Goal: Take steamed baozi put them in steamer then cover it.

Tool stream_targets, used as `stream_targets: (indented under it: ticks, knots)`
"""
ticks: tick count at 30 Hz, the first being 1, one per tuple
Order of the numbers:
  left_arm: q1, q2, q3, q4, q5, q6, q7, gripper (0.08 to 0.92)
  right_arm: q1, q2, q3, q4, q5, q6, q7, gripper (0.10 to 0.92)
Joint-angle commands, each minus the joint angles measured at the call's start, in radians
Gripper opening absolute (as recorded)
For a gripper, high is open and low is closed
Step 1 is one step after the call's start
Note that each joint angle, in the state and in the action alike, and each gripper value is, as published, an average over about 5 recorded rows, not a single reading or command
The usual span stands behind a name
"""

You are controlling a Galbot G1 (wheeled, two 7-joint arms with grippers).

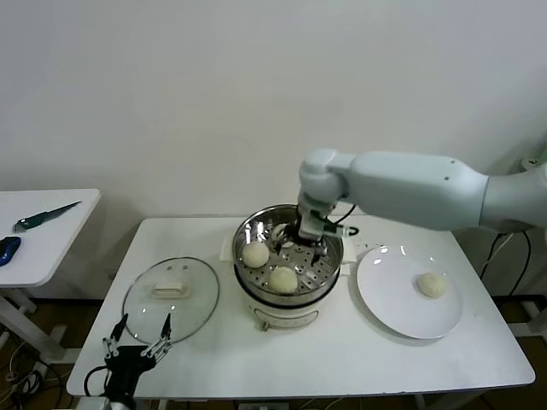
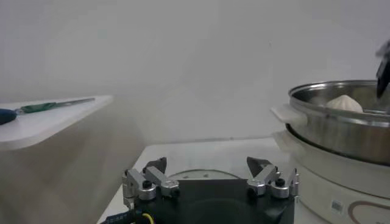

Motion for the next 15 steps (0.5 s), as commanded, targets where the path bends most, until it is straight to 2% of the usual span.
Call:
stream_targets:
  ticks: [1,4,8,12,15]
  knots:
    - [0.000,0.002,0.000,-0.001,0.001,0.000,0.000,0.823,0.314,-0.150,-0.220,-0.215,0.420,-0.088,-0.122,0.823]
    - [-0.003,0.002,0.003,0.001,-0.002,-0.004,0.002,0.823,0.340,-0.244,-0.331,-0.236,0.441,-0.124,-0.140,0.823]
    - [-0.008,0.007,0.007,0.009,-0.007,-0.019,0.002,0.823,0.266,-0.398,-0.396,-0.229,0.391,-0.171,-0.114,0.823]
    - [-0.017,0.009,0.007,0.017,-0.010,-0.035,0.001,0.823,0.084,-0.517,-0.299,-0.238,0.305,-0.226,-0.060,0.823]
    - [-0.024,0.008,0.008,0.021,-0.007,-0.042,0.001,0.823,-0.082,-0.546,-0.156,-0.294,0.236,-0.244,-0.044,0.823]
